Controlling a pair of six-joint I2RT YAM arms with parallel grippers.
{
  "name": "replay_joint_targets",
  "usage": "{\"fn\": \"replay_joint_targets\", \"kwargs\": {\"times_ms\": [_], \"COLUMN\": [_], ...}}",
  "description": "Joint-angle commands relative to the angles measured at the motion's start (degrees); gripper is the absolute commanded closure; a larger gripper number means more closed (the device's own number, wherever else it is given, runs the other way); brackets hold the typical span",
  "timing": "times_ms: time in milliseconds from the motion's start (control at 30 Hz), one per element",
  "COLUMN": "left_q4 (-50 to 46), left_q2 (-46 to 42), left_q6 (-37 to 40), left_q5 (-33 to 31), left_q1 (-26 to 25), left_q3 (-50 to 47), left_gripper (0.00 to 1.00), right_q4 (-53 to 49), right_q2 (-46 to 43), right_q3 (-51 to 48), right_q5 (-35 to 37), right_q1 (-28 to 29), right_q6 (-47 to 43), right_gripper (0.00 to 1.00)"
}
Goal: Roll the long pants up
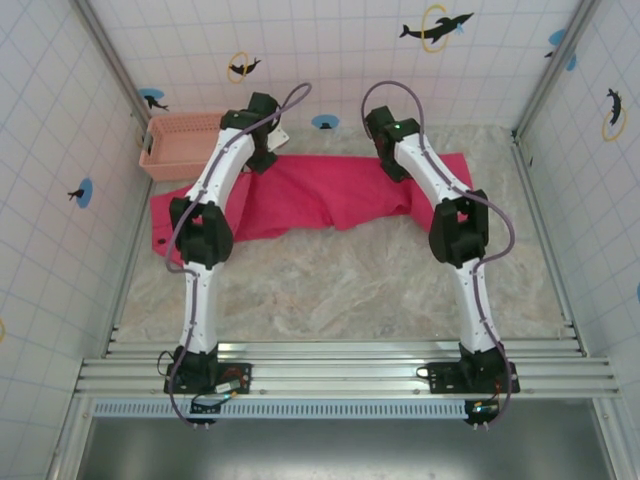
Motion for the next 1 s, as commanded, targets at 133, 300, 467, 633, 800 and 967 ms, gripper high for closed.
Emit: {"fn": "replay_joint_targets", "kwargs": {"times_ms": [133, 300, 467, 633, 800, 967], "left_q4": [-1.01, -0.23, 1.07, 2.5, 2.2, 5.22], "left_q2": [6.72, 8.98, 10.0, 10.01, 8.61, 1.7], "left_q6": [2.39, 2.04, 1.26, 0.66, -1.2, -2.45], "left_q5": [-4.08, -5.66, -8.86, -7.44, -7.19, -5.31], "left_q1": [2.6, 2.8, 2.94, 3.22, 3.23, 3.23], "left_q3": [2.69, 2.65, 2.56, 1.91, 1.04, -6.34], "left_gripper": [1.0, 0.99, 0.3, 0.03, 0.03, 0.03], "right_q4": [-5.41, -2.76, 1.27, 5.2, 18.17, 33.73], "right_q2": [12.09, 10.31, -0.44, -12.75, -27.11, -34.25], "right_q3": [15.59, 16.49, 3.27, -14.94, -40.39, -60.21], "right_q5": [0.28, -2.22, -12.69, -24.94, -34.74, -42.6], "right_q1": [-4.65, -7.77, -12.77, -18.31, -21.27, -21.26], "right_q6": [-0.04, 6.86, 11.4, 17.09, 28.69, 43.62], "right_gripper": [0.71, 0.37, 0.36, 0.38, 0.38, 0.4]}}
